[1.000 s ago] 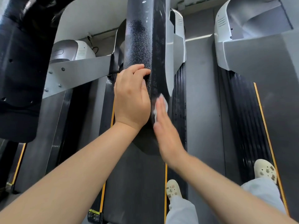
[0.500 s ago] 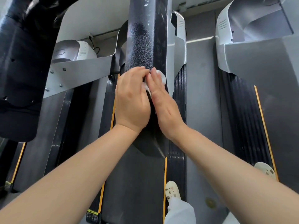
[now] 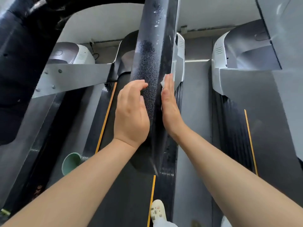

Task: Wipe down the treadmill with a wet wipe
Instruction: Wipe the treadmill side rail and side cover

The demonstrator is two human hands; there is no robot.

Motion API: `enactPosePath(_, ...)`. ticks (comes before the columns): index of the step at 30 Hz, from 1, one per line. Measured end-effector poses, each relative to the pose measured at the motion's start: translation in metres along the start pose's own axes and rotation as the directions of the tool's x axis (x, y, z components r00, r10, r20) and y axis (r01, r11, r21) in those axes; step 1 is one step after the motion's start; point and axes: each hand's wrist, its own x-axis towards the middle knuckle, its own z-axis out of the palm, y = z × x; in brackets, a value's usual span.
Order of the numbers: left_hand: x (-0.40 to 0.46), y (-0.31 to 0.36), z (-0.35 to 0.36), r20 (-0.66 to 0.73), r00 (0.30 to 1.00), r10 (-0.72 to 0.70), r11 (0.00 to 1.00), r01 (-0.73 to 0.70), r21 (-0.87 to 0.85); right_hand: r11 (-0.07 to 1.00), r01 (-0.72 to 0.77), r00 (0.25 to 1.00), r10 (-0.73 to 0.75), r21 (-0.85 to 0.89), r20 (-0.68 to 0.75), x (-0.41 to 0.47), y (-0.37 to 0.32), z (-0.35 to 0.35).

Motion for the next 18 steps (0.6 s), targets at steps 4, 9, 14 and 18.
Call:
enactPosePath(4, 0.000, -0.003, 0.001, -0.040, 0.999, -0.021, 0.999, 0.019, -0.044, 0.986, 0.158, 0.975, -0.146, -0.057, 0.169, -0.081, 0.006, 0.015)
enactPosePath(9, -0.004, -0.004, -0.011, -0.061, 0.994, -0.086, 0.993, 0.081, -0.082, 0.974, 0.179, 0.975, -0.156, -0.139, 0.161, -0.044, -0.008, 0.008)
enactPosePath(14, -0.069, -0.012, -0.032, -0.008, 0.924, -0.383, 0.924, 0.382, -0.027, 0.789, 0.366, 0.921, -0.230, -0.493, 0.315, 0.004, -0.027, -0.010)
enactPosePath(18, -0.118, -0.005, -0.032, 0.118, 0.720, -0.684, 0.710, 0.694, -0.123, 0.483, 0.657, 0.742, -0.282, -0.579, 0.608, -0.063, -0.016, -0.018)
